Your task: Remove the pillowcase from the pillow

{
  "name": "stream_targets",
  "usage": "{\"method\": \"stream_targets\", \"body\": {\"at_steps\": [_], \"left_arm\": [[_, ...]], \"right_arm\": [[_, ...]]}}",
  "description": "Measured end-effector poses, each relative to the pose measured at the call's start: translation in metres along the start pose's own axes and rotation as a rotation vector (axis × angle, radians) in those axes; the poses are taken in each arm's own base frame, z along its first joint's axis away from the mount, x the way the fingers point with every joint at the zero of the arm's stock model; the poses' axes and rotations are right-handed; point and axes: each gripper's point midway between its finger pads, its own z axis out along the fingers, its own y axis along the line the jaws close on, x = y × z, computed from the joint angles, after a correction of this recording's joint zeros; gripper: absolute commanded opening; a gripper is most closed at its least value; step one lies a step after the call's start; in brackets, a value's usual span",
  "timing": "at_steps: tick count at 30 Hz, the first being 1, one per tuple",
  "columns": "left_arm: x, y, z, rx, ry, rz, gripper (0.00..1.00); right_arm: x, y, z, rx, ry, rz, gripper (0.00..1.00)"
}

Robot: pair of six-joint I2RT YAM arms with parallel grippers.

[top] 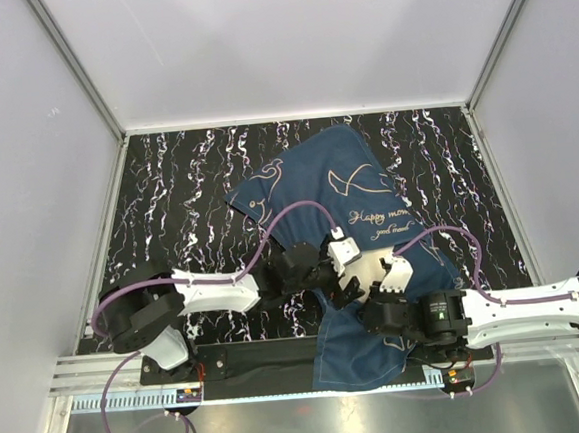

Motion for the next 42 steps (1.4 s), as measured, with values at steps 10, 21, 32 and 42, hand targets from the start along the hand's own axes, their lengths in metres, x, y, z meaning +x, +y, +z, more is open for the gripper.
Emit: {"method": "stream_targets", "body": {"at_steps": [10, 21, 32, 42], "left_arm": [[0.01, 0.001, 0.015, -0.055, 0.059, 0.049, 0.72], [0.004, 0.016, 0.037, -0.149, 0.091, 0.048, 0.0], [-0.007, 0.021, 0.018, -0.187, 0.073, -0.081, 0.0], [-0.01, 0.034, 0.003, -0.23, 0.072, -0.152, 0.0]], "right_arm": [[-0.002, 0.0, -0.003, -0.017, -0.003, 0.013, 0.0], [-0.001, -0.004, 0.002, 0.012, -0.01, -0.016, 0.0], [0.007, 0.007, 0.014, -0.041, -0.014, 0.003, 0.0], [0.025, 0.021, 0.029, -0.012, 0.002, -0.059, 0.0]]}}
